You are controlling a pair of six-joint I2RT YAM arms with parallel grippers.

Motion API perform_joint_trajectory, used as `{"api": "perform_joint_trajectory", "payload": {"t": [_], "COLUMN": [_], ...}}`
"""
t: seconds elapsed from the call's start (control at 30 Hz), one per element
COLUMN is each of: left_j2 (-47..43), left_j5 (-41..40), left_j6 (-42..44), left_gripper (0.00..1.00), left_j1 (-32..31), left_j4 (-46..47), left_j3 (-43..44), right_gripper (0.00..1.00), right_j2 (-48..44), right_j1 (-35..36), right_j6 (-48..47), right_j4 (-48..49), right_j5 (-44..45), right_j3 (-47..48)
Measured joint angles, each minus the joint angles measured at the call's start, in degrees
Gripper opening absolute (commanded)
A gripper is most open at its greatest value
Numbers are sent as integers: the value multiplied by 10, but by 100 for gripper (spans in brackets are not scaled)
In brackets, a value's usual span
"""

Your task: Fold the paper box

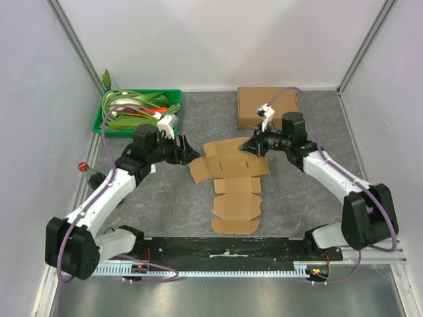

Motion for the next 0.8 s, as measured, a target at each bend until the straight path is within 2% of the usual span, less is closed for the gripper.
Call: {"api": "perform_joint_trajectory", "payload": {"t": [0.23, 0.33, 0.37, 0.43, 0.63, 0.73, 0.77, 0.8], "left_j2": [106, 167, 177, 191, 195, 196, 198, 198], "left_j5": [70, 119, 129, 144, 153, 151, 149, 146], "left_j6": [-79, -100, -104, -110, -111, -111, -111, -110], "left_gripper": [75, 66, 60, 53, 49, 31, 16, 10], "left_j1": [3, 3, 3, 2, -6, -19, -24, -28], "left_j4": [148, 201, 212, 232, 270, 279, 280, 282], "left_j3": [1, 12, 15, 21, 44, 51, 53, 54], "right_gripper": [0, 0, 0, 0, 0, 0, 5, 16], "right_j2": [-85, -95, -96, -97, -103, -108, -108, -108], "right_j1": [-46, -56, -58, -62, -65, -65, -65, -65], "right_j6": [131, 161, 168, 182, 218, 237, 241, 244], "right_j4": [177, 218, 226, 241, 275, 290, 292, 294], "right_j5": [6, 2, 1, -2, -5, -5, -5, -5], "right_j3": [-122, -149, -153, -156, -162, -168, -169, -169]}}
